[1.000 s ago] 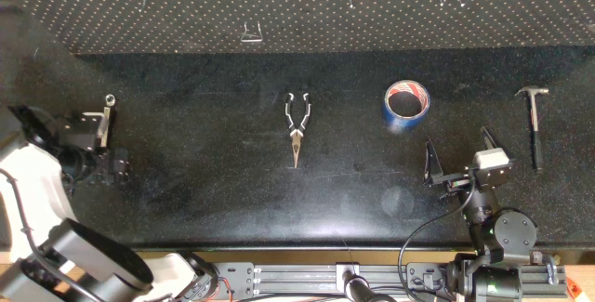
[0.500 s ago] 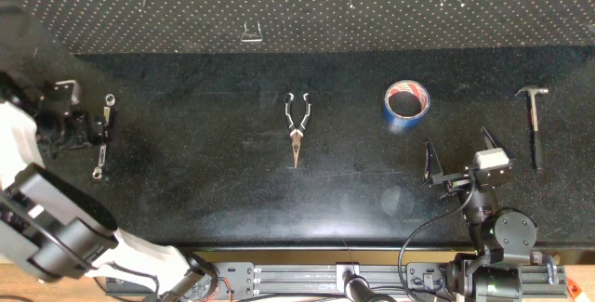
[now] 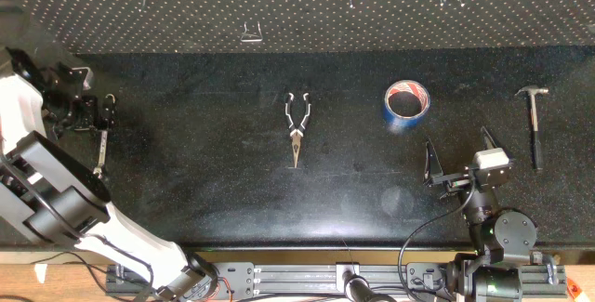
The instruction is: Place Tools Onto Pegboard
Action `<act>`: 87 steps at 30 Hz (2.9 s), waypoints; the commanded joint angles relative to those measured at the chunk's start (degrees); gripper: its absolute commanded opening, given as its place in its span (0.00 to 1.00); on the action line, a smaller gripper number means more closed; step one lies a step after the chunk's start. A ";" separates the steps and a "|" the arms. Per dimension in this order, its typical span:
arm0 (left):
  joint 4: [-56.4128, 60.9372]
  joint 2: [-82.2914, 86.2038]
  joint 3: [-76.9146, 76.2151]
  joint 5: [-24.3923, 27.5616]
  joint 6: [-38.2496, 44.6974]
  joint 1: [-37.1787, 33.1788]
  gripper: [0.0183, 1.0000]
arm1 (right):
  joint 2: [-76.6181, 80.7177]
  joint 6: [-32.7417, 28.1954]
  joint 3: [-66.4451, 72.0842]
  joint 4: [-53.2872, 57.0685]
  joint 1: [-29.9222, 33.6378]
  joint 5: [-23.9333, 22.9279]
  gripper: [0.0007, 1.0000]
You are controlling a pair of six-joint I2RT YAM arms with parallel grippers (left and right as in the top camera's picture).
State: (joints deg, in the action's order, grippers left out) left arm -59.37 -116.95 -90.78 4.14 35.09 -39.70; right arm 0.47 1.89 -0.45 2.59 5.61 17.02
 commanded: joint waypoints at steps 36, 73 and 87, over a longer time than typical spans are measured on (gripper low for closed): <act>-0.17 -6.23 -1.33 -2.45 4.39 1.27 1.00 | -0.39 0.87 0.22 0.20 -0.35 -0.02 1.00; -0.42 -4.09 -1.33 -1.33 -1.49 1.27 0.01 | -0.42 0.87 0.22 0.17 -0.35 -0.02 1.00; 2.54 18.36 5.42 -4.37 -8.72 1.09 0.01 | -0.42 0.87 0.22 0.20 -0.35 -0.02 1.00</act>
State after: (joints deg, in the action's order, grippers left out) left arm -57.01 -105.45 -89.71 1.43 27.49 -38.52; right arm 0.47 1.89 -0.45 2.59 5.61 17.02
